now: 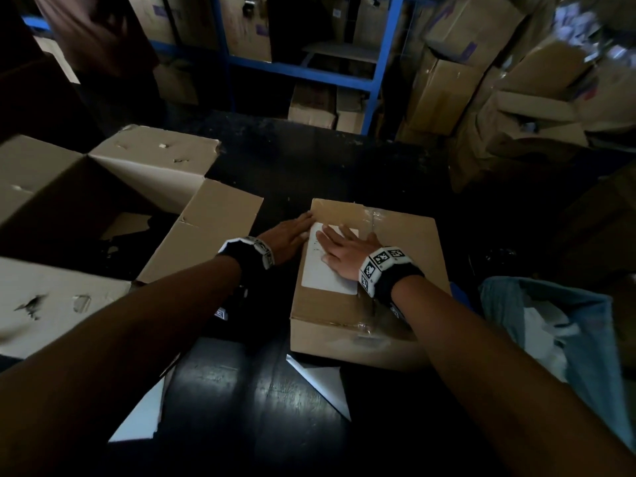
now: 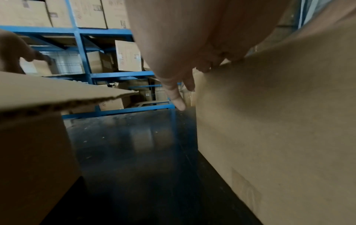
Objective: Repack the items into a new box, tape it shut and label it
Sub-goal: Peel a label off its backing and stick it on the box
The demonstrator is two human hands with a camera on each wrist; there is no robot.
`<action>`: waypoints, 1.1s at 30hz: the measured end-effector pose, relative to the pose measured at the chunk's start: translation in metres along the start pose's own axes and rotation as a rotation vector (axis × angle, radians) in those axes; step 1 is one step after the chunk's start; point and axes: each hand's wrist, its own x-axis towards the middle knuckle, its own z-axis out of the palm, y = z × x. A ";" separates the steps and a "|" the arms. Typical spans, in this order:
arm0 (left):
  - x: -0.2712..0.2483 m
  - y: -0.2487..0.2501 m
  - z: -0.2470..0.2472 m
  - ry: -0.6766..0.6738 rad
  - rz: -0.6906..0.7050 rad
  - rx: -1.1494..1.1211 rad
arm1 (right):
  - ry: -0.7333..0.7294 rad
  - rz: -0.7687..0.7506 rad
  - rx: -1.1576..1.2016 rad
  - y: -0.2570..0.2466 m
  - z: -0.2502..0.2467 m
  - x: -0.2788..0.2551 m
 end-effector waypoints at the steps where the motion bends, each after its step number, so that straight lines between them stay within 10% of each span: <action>1: 0.001 0.000 0.000 -0.017 -0.003 -0.006 | -0.009 -0.003 -0.006 0.000 0.001 -0.002; 16: 0.005 0.007 -0.003 -0.063 -0.122 0.195 | -0.060 -0.241 0.055 0.009 0.011 -0.053; 20: 0.000 0.024 -0.001 -0.023 -0.054 0.354 | 0.134 -0.104 0.235 0.030 0.007 -0.051; 33: -0.043 0.029 0.024 -0.157 0.043 0.551 | -0.100 0.014 -0.007 0.041 0.005 -0.034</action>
